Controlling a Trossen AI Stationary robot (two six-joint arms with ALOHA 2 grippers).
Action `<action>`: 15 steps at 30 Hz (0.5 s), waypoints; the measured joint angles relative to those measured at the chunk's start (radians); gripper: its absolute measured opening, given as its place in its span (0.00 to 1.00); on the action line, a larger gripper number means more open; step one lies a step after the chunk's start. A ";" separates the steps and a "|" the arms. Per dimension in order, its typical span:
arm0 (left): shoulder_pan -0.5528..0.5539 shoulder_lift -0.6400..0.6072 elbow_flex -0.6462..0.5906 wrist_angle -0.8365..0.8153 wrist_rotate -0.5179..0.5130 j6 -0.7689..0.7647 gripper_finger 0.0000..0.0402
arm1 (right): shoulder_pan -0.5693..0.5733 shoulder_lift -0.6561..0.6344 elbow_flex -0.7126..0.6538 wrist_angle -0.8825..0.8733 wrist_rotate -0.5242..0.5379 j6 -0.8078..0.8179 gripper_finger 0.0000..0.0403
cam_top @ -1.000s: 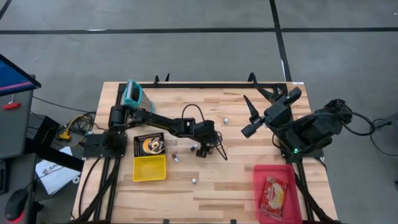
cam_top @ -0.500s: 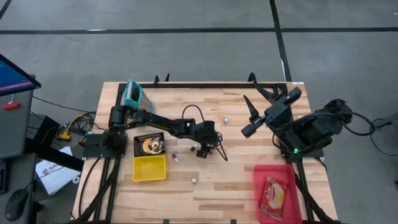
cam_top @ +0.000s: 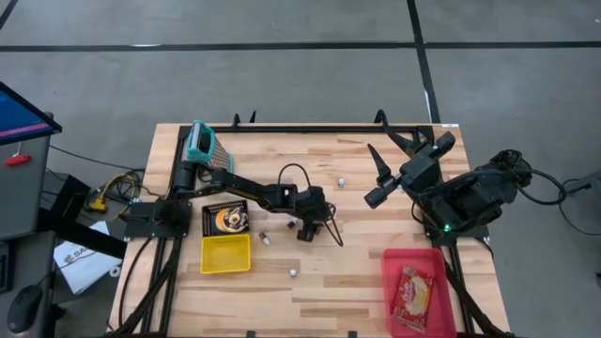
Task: Pick & Place Food Item
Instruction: Put the black donut into the black bin
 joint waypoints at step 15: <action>0.006 -0.269 -0.007 -0.412 -0.007 -0.164 0.11 | 0.000 0.000 0.000 0.000 0.000 -0.007 0.46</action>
